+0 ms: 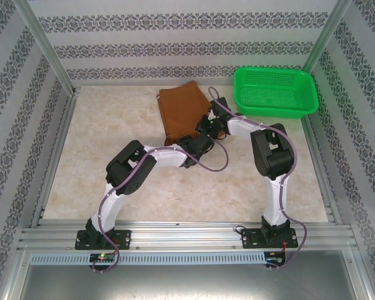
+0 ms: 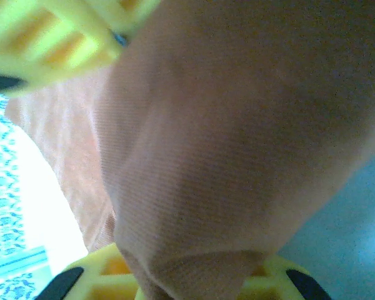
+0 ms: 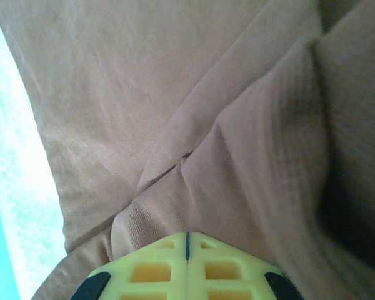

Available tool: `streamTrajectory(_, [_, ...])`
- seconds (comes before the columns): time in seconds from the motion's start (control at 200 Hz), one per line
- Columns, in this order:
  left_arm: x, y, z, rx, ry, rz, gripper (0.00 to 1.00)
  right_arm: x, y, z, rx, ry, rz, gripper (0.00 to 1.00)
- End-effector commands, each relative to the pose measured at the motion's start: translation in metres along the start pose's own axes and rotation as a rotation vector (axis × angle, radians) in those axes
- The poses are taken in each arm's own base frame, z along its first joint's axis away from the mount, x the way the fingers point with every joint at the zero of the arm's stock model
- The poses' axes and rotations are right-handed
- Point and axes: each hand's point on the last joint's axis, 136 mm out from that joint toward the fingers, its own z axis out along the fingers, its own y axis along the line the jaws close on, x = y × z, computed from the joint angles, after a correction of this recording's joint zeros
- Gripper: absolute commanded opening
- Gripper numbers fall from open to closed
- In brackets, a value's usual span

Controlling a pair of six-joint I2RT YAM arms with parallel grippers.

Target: Roll up the long pants

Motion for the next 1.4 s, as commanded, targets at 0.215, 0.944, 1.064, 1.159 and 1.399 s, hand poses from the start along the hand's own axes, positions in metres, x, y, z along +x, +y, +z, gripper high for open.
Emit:
streamTrajectory(0.215, [0.071, -0.097, -0.072, 0.633, 0.312, 0.135, 0.0, -0.035, -0.024, -0.08, 0.072, -0.144, 0.057, 0.41])
streamTrajectory(0.944, [-0.003, -0.002, -0.194, 1.579, 0.041, -0.671, 0.0, -0.013, 0.004, -0.174, -0.003, -0.272, 0.002, 0.42])
streamTrajectory(1.064, [0.013, 0.006, -0.167, 1.587, 0.095, -0.818, 0.0, -0.007, 0.005, -0.173, -0.013, -0.253, -0.001, 0.41])
streamTrajectory(1.159, [0.02, -0.005, -0.152, 1.589, 0.165, -0.827, 0.0, -0.002, 0.009, -0.17, -0.02, -0.239, -0.014, 0.41])
streamTrajectory(1.399, [0.038, -0.039, -0.106, 1.525, 0.301, -0.752, 0.0, 0.018, 0.022, -0.146, -0.043, -0.163, -0.047, 0.06])
